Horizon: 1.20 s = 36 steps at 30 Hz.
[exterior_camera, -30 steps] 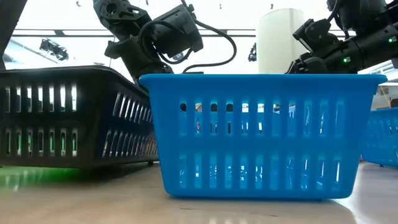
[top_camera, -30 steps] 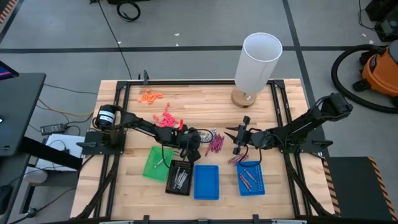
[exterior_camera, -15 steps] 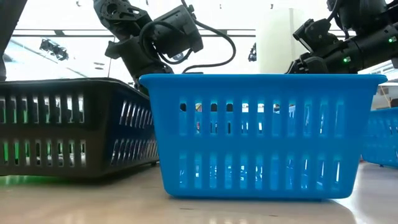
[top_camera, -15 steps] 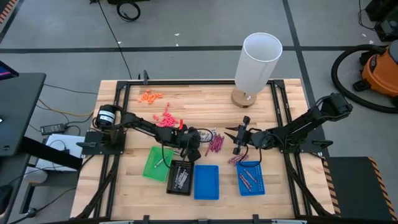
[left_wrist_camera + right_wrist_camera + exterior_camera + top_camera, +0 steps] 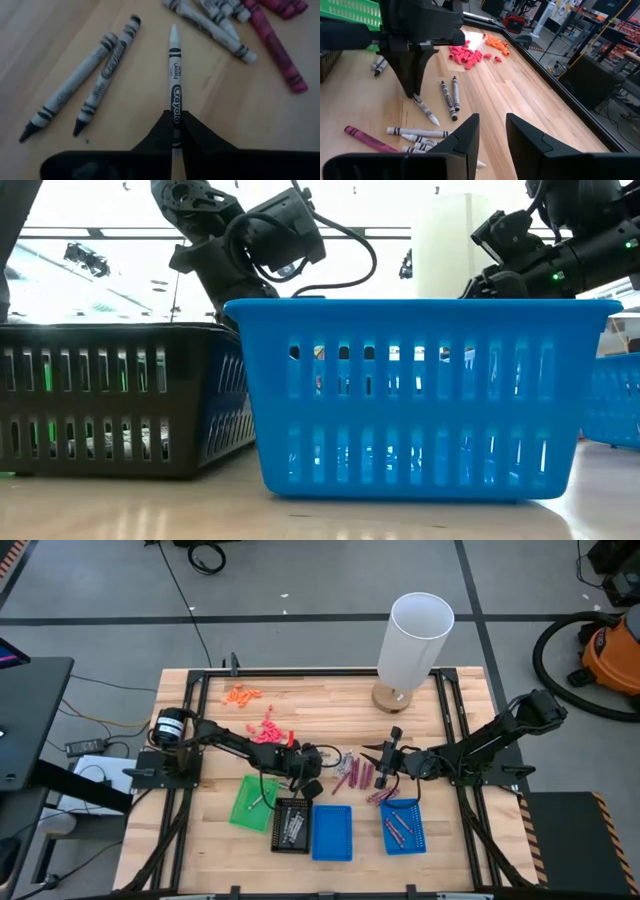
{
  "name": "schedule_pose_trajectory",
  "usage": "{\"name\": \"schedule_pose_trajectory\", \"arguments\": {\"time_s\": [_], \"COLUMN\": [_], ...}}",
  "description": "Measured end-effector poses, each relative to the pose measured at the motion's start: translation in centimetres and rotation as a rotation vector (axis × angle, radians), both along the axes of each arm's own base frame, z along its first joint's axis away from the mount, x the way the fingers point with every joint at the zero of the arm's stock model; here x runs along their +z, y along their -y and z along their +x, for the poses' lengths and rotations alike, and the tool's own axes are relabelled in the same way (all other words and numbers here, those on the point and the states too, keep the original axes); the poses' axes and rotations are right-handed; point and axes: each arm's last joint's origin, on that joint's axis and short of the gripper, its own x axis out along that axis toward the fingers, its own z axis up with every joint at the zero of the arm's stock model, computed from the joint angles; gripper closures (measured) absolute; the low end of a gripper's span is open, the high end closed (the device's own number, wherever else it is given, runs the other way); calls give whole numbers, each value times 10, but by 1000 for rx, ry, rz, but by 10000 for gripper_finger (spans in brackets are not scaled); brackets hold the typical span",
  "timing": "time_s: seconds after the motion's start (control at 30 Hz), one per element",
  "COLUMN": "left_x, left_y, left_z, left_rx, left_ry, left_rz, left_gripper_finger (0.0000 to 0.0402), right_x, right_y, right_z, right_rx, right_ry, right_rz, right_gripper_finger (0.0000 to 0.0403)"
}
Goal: Sort crayons
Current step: Put the white crayon into the green bin
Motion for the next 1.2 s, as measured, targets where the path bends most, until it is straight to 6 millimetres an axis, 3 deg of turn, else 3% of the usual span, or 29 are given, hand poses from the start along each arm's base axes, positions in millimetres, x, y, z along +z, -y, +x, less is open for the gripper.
{"name": "schedule_pose_trajectory", "arguments": {"time_s": [0.3, 0.6, 0.9, 1.2], "left_x": [16, 60, 101, 107], "left_y": [0, 9, 33, 62], "left_z": [-3, -12, -47, -84], "left_rx": [-14, -82, -164, -150], "left_ry": [37, 165, 144, -63], "left_rz": [-3, 16, -195, -348], "left_gripper_finger": [384, 383, 383, 383], "right_x": [-2, -9, -12, -10], "right_y": [0, 11, 20, 20], "right_z": [0, 2, 2, 3], "right_rx": [6, 107, 65, 68], "right_ry": [-16, -67, -89, -76], "right_rz": [2, 175, 191, 167], "right_gripper_finger": [298, 298, 298, 298]}}
